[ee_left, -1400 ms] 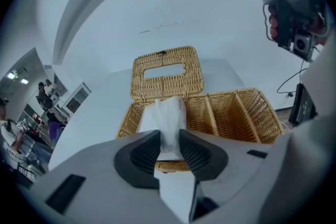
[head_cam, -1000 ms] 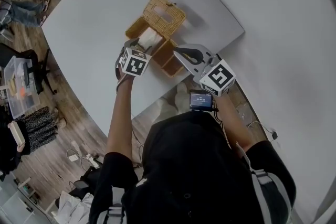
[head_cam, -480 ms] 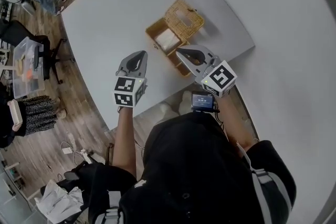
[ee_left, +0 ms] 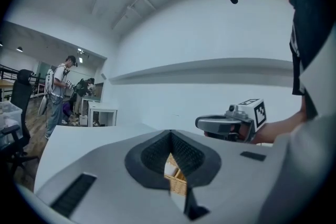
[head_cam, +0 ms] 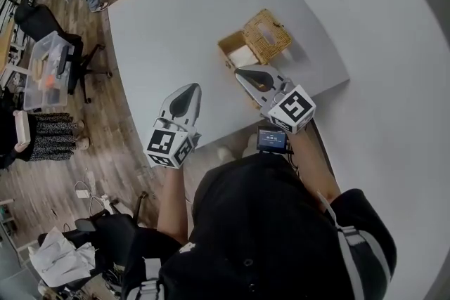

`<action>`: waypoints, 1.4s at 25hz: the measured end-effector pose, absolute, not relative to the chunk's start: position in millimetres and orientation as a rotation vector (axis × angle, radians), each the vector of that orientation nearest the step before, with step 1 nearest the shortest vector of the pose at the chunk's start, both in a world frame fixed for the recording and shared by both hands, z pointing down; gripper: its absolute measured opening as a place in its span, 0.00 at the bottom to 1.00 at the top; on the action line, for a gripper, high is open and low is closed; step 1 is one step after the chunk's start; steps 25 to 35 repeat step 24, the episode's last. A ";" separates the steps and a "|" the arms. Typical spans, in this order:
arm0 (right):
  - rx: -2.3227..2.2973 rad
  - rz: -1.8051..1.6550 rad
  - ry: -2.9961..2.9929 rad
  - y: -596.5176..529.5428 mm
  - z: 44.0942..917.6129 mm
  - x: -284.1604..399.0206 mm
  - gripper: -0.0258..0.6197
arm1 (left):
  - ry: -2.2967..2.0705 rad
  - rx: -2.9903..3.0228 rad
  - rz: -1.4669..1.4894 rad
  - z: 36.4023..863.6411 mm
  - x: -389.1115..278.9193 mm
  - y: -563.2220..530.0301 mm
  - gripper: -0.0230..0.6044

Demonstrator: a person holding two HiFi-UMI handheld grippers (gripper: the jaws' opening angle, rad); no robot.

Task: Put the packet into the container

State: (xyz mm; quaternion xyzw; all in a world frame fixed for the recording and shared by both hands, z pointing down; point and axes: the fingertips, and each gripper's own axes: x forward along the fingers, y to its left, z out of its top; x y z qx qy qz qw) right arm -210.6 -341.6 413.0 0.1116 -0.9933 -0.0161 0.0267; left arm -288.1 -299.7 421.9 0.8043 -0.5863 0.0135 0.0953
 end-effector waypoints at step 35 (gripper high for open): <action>0.335 -0.114 -3.052 -329.0 401.9 -227.5 0.07 | -1.733 2.403 0.046 413.4 -294.0 -288.3 0.05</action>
